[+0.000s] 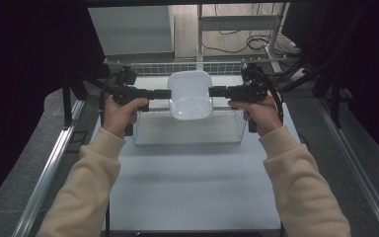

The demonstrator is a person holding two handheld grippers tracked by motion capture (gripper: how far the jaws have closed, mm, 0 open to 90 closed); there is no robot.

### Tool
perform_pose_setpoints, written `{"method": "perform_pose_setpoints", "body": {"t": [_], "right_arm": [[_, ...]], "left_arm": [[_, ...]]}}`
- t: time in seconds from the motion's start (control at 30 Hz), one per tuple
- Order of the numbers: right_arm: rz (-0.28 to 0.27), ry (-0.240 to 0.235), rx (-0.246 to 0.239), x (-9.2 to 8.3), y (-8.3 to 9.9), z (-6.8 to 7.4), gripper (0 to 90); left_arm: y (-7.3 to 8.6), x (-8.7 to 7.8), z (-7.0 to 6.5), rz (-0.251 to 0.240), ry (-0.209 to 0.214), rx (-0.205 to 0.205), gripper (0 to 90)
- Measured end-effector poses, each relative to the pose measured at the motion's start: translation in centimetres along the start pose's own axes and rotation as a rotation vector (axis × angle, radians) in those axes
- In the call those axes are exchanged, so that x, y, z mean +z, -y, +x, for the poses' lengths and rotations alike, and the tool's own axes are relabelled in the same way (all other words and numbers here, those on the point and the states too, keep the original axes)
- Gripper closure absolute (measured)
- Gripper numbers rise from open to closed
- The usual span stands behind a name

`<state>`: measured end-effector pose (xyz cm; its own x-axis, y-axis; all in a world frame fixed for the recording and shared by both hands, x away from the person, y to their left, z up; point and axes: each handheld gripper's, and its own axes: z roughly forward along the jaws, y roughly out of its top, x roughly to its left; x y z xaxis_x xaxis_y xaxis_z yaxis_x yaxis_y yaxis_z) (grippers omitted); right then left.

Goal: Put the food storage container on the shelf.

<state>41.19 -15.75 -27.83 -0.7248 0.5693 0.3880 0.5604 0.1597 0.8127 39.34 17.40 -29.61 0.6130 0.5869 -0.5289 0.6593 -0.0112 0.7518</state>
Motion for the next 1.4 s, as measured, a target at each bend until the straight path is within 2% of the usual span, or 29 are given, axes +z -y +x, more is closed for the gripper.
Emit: {"method": "perform_pose_setpoints", "body": {"t": [0.2, 0.23, 0.5, 0.6, 0.63, 0.77, 0.8, 0.87, 0.9, 0.93, 0.97, 1.0, 1.03, 1.07, 1.1, 1.27, 1.4], "right_arm": [[-0.003, -0.011, 0.037, 0.7, -1.6, -1.3, 78.5], [-0.003, -0.012, 0.041, 0.9, -1.8, -1.5, 78.6], [0.024, -0.011, 0.095, 2.0, -2.9, -3.3, 78.8], [0.03, -0.009, 0.105, 2.2, -3.0, -3.7, 78.7], [0.027, -0.014, 0.129, 2.6, -3.1, -4.3, 78.5], [0.029, -0.018, 0.166, 3.2, -3.3, -5.4, 77.2], [0.033, -0.029, 0.203, 3.5, -3.5, -6.2, 75.8], [0.039, -0.03, 0.215, 3.7, -3.7, -6.5, 75.1], [0.046, -0.027, 0.241, 4.1, -4.0, -6.9, 73.5], [0.054, -0.024, 0.25, 4.3, -4.1, -7.1, 72.7], [0.061, -0.021, 0.257, 4.5, -4.3, -7.3, 71.8], [0.061, -0.021, 0.257, 4.5, -4.3, -7.3, 71.8], [0.075, -0.014, 0.286, 4.9, -4.6, -7.7, 70.3], [0.079, -0.01, 0.303, 5.1, -4.7, -8.0, 69.6], [0.081, -0.012, 0.322, 5.4, -4.7, -8.4, 69.0], [0.1, -0.03, 0.42, 6.3, -4.5, -9.6, 65.9], [0.091, -0.015, 0.413, 6.4, -4.4, -9.3, 64.0]], "left_arm": [[-1.9, 0.6, 1.2, 0.013, -0.007, -0.013, 78.9], [-2.4, 0.9, 1.7, 0.015, -0.001, -0.025, 78.9], [-3.5, 2.2, 3.7, 0.043, 0.008, -0.065, 78.8], [-3.6, 2.6, 4.2, 0.037, 0.007, -0.086, 78.7], [-3.8, 2.7, 4.5, 0.032, 0.013, -0.101, 78.8], [-4.3, 3.2, 5.3, 0.019, 0.045, -0.15, 79.0], [-4.5, 3.6, 5.5, 0.015, 0.039, -0.178, 78.4], [-4.5, 3.8, 5.8, 0.017, 0.038, -0.191, 77.2], [-4.6, 4.0, 6.0, 0.017, 0.038, -0.209, 76.7], [-4.7, 4.3, 6.7, 0.013, 0.048, -0.249, 76.3], [-4.7, 4.5, 7.1, 0.01, 0.059, -0.27, 76.1], [-4.7, 4.5, 7.1, 0.01, 0.059, -0.27, 76.0], [-4.7, 4.8, 7.8, -0.006, 0.08, -0.305, 75.8], [-4.7, 4.8, 7.8, -0.006, 0.08, -0.305, 75.7], [-4.8, 5.1, 8.2, -0.01, 0.083, -0.328, 75.5], [-4.7, 5.5, 8.6, -0.011, 0.068, -0.345, 73.1], [-4.5, 5.4, 9.0, -0.021, 0.084, -0.342, 72.4]]}}
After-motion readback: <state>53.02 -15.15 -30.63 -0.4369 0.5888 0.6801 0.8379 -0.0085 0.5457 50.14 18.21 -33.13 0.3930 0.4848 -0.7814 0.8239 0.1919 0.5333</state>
